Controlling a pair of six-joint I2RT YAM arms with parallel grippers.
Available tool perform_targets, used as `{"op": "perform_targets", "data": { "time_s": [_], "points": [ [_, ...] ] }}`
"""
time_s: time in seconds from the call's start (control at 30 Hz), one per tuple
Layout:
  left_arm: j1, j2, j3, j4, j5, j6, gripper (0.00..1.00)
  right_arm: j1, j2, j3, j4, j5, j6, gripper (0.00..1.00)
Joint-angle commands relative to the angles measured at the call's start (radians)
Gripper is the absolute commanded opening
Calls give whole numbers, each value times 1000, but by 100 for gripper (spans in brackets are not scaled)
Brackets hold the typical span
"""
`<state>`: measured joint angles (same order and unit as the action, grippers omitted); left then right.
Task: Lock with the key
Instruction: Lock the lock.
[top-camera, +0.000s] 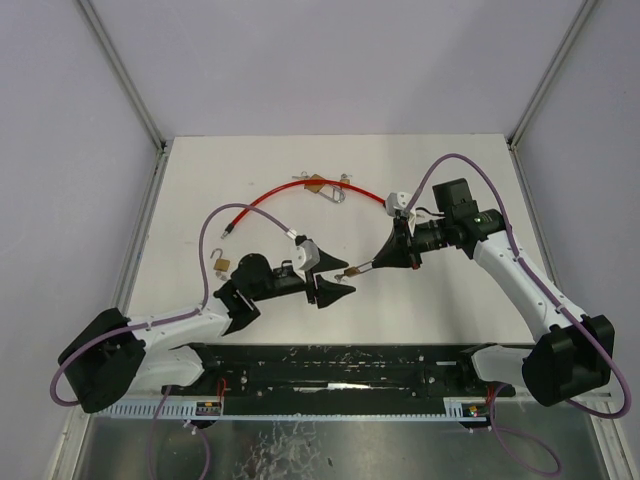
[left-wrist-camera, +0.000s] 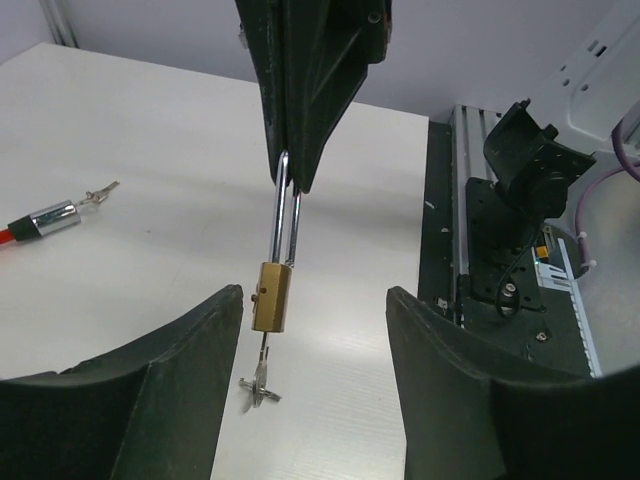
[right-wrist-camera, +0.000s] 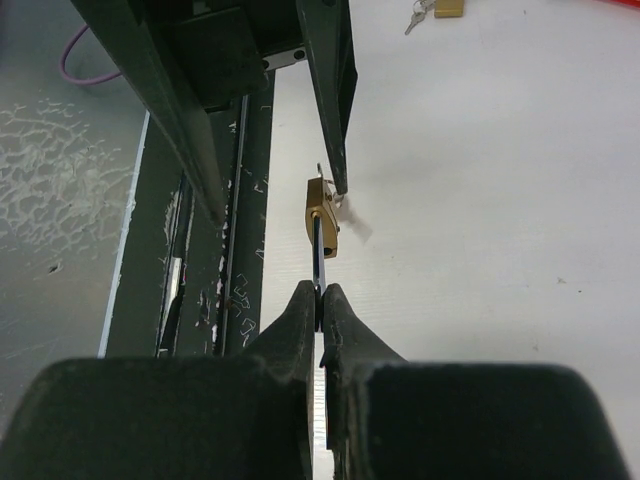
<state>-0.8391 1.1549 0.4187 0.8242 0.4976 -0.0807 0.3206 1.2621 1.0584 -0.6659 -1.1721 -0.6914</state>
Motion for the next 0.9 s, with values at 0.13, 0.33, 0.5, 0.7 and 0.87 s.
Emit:
{"op": "perform_targets", "data": {
  "time_s": [0.13, 0.33, 0.5, 0.7, 0.87],
  "points": [
    [-8, 39, 42, -34, -61, 59, 56, 12, -14, -2, 25, -69, 0, 0],
    [-8, 60, 59, -42, -52, 55, 48, 18, -7, -7, 27, -75, -1, 0],
    [-8, 79, 73, -54, -39, 47, 38, 19, -4, -11, 30, -72, -1, 0],
    [-8, 78, 75, -81, -32, 49, 7, 21, -3, -12, 26, -76, -14, 0],
    [-8, 78, 78, -92, 7, 52, 1, 25, -3, -20, 12, -88, -57, 0]
  ]
}}
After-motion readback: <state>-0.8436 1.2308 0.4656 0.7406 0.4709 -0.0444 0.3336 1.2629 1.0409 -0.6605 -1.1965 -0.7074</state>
